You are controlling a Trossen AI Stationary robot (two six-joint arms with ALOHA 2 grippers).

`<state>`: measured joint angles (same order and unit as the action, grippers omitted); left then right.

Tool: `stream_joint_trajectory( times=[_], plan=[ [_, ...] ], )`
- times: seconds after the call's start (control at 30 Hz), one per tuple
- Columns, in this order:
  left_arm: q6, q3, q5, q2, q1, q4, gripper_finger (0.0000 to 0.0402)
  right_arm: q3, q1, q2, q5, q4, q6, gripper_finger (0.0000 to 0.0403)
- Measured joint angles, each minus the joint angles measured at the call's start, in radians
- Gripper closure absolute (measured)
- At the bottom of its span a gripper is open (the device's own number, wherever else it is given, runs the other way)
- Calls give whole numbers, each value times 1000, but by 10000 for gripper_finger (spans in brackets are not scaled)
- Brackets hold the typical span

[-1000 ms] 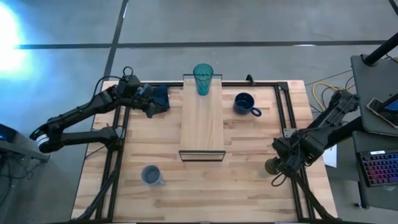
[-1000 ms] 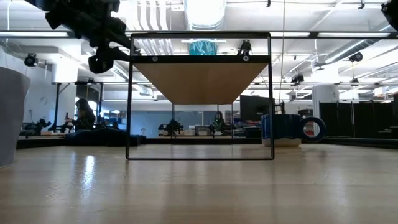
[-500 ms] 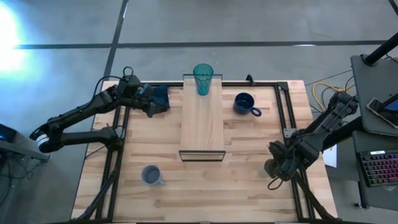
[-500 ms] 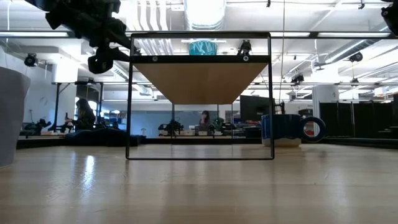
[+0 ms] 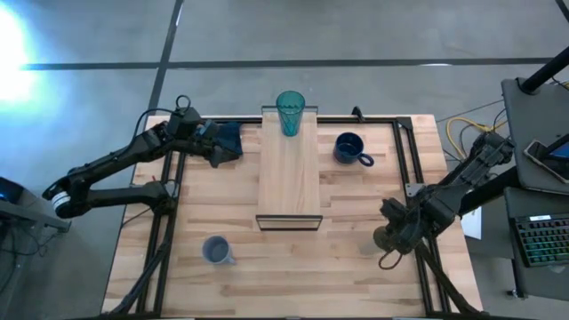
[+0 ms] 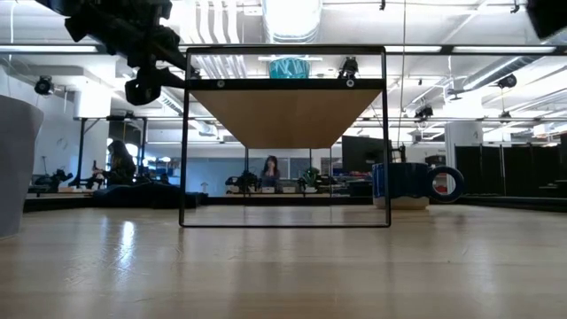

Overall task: Stack small to large cups/mugs on shelf
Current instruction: Put the light yellow cup on the shelf

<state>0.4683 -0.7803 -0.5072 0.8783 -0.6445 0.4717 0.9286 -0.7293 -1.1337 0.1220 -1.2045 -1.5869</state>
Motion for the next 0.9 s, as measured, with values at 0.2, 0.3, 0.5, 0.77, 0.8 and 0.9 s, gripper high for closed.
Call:
stream_joint_trajectory(
  times=[0.2, 0.3, 0.5, 0.77, 0.8, 0.9],
  plan=[
    [0, 2, 0, 0, 0, 0, 272, 232, 216, 3, 13, -150, 310, 394],
    [-1, 2, 0, 0, 0, 0, 272, 362, 342, -36, 12, -251, 474, 394],
    [-3, 2, 0, 0, 3, 0, 272, 605, 554, -162, -3, -360, 767, 394],
    [-3, 2, 0, 0, 3, 1, 272, 890, 759, -352, -17, -365, 991, 394],
    [-3, 2, 0, 0, 3, 1, 272, 928, 776, -377, -17, -366, 1013, 394],
    [-3, 2, 0, 0, 3, 0, 272, 1057, 817, -464, -17, -366, 1077, 394]
  ],
)
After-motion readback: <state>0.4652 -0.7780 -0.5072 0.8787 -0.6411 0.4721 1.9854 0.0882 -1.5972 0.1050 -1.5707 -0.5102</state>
